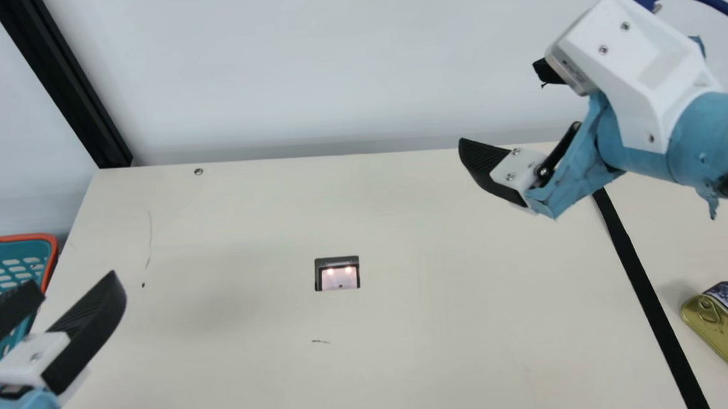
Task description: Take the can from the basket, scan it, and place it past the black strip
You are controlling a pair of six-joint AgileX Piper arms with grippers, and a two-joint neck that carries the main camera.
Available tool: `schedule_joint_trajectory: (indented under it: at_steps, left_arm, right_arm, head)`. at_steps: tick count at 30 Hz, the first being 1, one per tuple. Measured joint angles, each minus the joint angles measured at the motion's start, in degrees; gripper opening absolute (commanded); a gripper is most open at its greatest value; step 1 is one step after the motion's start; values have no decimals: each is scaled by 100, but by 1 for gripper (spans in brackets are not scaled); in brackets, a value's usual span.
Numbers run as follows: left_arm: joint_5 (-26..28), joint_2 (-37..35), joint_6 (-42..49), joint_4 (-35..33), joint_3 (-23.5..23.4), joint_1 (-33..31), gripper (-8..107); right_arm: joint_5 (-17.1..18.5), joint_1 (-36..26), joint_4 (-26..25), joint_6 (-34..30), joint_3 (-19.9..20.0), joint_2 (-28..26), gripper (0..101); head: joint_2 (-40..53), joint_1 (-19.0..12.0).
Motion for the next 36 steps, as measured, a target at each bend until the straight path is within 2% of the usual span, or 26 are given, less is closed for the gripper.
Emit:
schedule_joint_trajectory:
  at_steps: [17, 26, 36]
  left_arm:
    - [738, -1494, -662, 1165, 153, 187, 90]
    - [1201, -2214, -977, 1495, 326, 164, 90]
    - [1624, -2859, -952, 1597, 478, 187, 90]
  right_arm:
    - [-757, 45, 756, -958, 1675, -1530, 101]
    - [-994, 187, 964, -968, 2579, -2463, 101]
    - [-1338, 478, 849, -568, 3477, -3522, 101]
  head:
    - [0, 0]
    - [0, 0]
    - [0, 0]
